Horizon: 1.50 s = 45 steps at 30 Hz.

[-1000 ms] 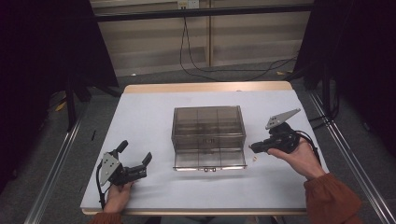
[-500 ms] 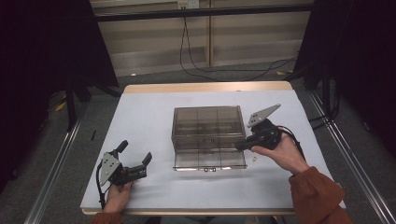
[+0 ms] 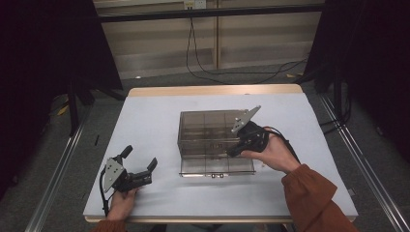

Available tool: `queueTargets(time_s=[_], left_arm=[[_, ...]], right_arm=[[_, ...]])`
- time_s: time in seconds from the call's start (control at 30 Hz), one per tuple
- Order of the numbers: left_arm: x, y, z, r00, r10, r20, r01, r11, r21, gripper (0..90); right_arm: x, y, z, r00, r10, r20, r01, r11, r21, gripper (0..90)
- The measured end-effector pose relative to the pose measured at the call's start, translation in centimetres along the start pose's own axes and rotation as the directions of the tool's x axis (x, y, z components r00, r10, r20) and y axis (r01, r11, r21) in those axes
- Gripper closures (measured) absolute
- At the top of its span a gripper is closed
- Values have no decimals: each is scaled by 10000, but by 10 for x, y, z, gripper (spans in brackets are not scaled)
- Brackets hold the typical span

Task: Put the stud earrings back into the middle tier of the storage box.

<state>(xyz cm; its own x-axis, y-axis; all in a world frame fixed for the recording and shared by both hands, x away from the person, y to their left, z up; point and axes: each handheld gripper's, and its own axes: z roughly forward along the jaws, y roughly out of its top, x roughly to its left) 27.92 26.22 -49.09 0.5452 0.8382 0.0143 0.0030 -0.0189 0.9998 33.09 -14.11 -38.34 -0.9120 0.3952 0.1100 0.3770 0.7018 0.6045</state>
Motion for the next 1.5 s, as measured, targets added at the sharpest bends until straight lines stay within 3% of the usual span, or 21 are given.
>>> queueTargets(time_s=[0.27, 0.3, 0.5, 0.63, 0.83, 0.87, 1.33, 1.5], left_arm=[[0, 0, 0, 10000, -11, 13, 11, 10000, -14, 0], [0, 0, 0, 10000, 41, -19, -41, 10000, -6, 0], [0, 0, 0, 10000, 24, -5, -24, 10000, -2, 0], [0, 0, 0, 10000, 23, -5, -23, 10000, 0, 0], [0, 0, 0, 10000, -7, 15, 7, 10000, -13, 0], [0, 0, 0, 10000, 0, 17, 0, 10000, -14, 0], [0, 0, 0, 10000, -27, 27, 27, 10000, -6, 0], [0, 0, 0, 10000, -8, 18, 8, 10000, -13, 0]], right_arm=[[5, 14, 21, 9996, -239, -140, 250, 9962, 836, 863], [6, 20, 27, 9988, -450, -195, 468, 9932, 1066, 863], [7, 28, 41, 9988, -453, -212, 481, 9855, 1628, 863], [7, 28, 53, 9991, -417, -89, 426, 9744, 2207, 863], [5, 28, 59, 9983, -576, -75, 576, 9651, 2553, 862], [5, 28, 62, 9984, -564, -87, 566, 9594, 2763, 861], [8, 29, 66, 9989, -462, -104, 473, 9593, 2784, 836], [9, 30, 60, 9988, -487, -83, 492, 9685, 2442, 788]])
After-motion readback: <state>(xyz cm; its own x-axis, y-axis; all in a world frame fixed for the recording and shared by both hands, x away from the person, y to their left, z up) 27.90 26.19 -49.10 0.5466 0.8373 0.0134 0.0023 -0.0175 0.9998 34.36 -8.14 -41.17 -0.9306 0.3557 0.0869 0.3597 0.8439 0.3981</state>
